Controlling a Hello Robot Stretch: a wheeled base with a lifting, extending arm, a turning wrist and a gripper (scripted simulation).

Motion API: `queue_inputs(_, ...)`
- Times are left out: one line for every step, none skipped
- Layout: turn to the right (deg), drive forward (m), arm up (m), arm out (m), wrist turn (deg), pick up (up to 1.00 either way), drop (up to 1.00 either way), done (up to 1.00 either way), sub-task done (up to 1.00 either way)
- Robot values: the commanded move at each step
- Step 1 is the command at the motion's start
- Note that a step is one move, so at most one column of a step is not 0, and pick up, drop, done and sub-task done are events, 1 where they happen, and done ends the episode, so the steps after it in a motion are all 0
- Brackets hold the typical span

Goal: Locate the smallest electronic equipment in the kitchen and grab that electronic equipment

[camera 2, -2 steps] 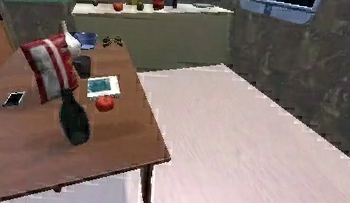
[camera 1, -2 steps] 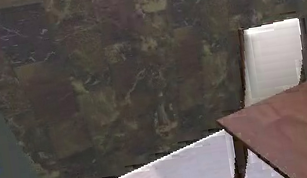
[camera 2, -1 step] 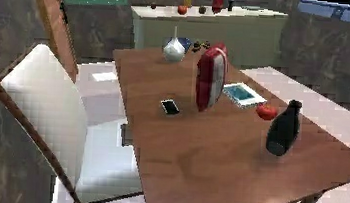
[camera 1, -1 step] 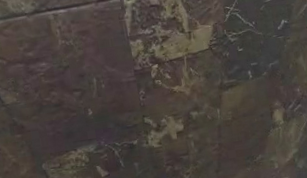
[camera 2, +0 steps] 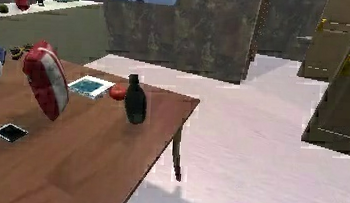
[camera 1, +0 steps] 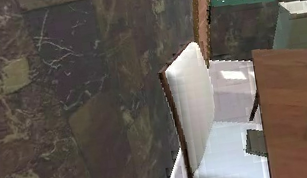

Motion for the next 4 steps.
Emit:
queue_inputs(6.0, 0.0, 0.0, 0.0, 0.0, 0.0, 0.0, 0.0, 0.0)
queue_inputs(0.0, 0.6, 0.0, 0.0, 0.0, 0.0, 0.0, 0.0, 0.0)
queue_inputs(-12.0, 0.0, 0.0, 0.0, 0.0, 0.0, 0.0, 0.0, 0.0)
queue_inputs(0.0, 0.0, 0.5, 0.0, 0.0, 0.0, 0.0, 0.0, 0.0)
